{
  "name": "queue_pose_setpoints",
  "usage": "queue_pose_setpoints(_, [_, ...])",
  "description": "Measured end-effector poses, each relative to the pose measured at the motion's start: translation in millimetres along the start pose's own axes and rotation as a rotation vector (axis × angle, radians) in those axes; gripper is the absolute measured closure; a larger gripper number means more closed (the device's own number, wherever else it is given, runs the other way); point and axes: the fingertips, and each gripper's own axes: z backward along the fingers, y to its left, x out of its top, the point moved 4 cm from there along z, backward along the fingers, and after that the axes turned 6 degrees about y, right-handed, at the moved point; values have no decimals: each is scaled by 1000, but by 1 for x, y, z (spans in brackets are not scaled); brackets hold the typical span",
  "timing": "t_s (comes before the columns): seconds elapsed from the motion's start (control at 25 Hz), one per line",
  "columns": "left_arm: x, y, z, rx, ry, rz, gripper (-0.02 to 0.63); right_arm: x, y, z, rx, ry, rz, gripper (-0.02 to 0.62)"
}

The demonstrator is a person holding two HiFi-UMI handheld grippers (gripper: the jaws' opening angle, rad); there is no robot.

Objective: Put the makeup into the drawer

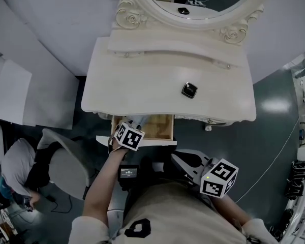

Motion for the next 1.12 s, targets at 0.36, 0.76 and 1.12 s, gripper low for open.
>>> queue_pose_setpoints(0.36, [-12,-4,108,-55,-315,162,491,3,21,2,10,-38,40,569])
queue_pose_setpoints(0.76, [-24,-15,178,-69,-549,127,551,-11,55,-18,35,-15,107,569])
queue_pose_setpoints(1.12, [-9,-83,216,-198,-606,-56,551,-26,70,-11,-4,-33,87,569])
